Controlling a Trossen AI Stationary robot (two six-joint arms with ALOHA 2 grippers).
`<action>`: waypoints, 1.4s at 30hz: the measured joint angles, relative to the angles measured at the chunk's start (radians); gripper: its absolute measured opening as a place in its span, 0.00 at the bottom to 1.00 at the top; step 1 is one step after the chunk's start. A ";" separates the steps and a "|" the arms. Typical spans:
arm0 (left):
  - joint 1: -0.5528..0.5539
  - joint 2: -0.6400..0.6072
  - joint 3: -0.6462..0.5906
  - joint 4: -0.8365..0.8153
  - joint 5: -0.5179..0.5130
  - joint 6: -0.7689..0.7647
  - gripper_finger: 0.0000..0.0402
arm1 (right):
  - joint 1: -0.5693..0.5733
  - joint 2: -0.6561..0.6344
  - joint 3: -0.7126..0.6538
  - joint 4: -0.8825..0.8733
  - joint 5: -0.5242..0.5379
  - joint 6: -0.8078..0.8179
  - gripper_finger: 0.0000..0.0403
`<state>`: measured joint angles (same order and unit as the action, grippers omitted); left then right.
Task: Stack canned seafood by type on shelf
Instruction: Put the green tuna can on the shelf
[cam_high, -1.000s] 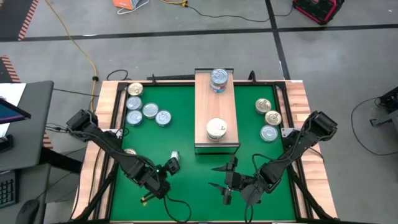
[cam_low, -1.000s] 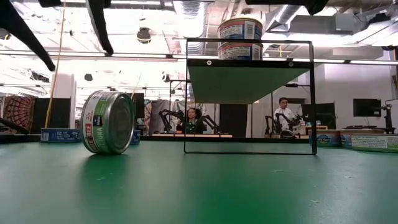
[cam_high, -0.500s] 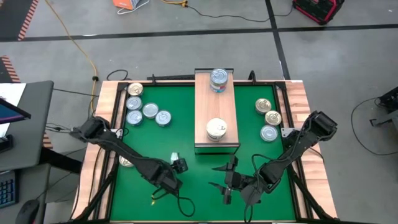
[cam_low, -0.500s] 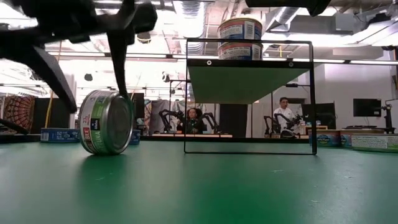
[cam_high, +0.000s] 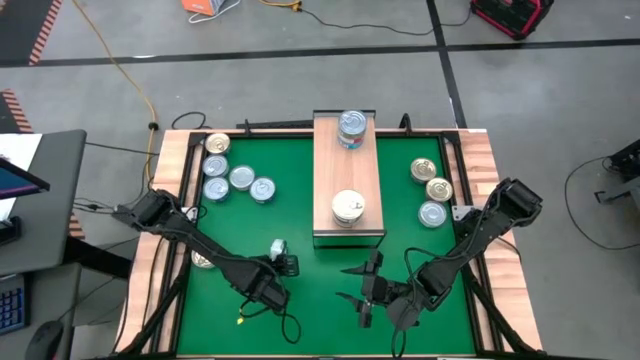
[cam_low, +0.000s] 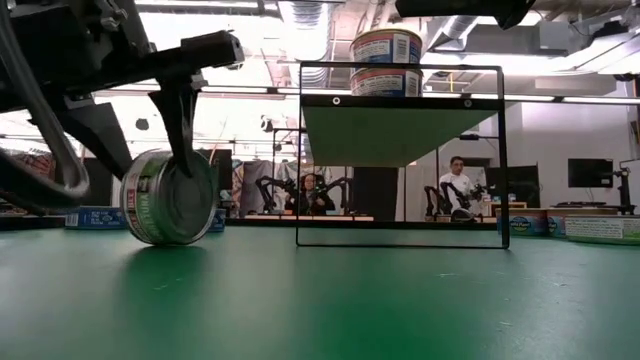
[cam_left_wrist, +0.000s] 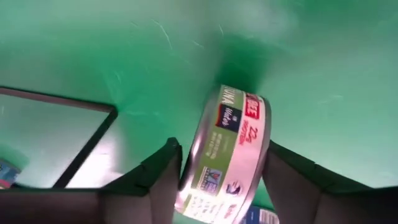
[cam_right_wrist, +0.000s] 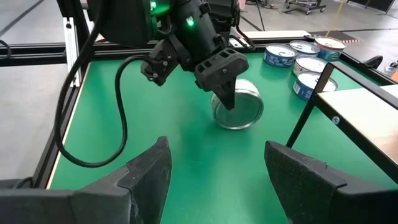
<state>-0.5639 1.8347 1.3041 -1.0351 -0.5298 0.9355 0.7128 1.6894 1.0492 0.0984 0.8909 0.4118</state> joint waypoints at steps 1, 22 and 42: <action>0.004 0.000 0.000 -0.012 0.000 0.002 0.47 | 0.000 0.000 0.000 0.001 0.000 0.000 0.71; 0.214 -0.229 0.104 -0.067 0.220 -0.605 0.34 | 0.037 -0.088 0.000 -0.214 0.002 0.213 0.71; 0.947 -0.465 0.106 0.491 0.987 -0.929 0.34 | 0.053 -0.289 0.000 -0.589 0.008 0.288 0.71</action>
<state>0.3834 1.3694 1.4101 -0.5436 0.4572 0.0064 0.7659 1.4000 1.0492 -0.4903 0.8987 0.6997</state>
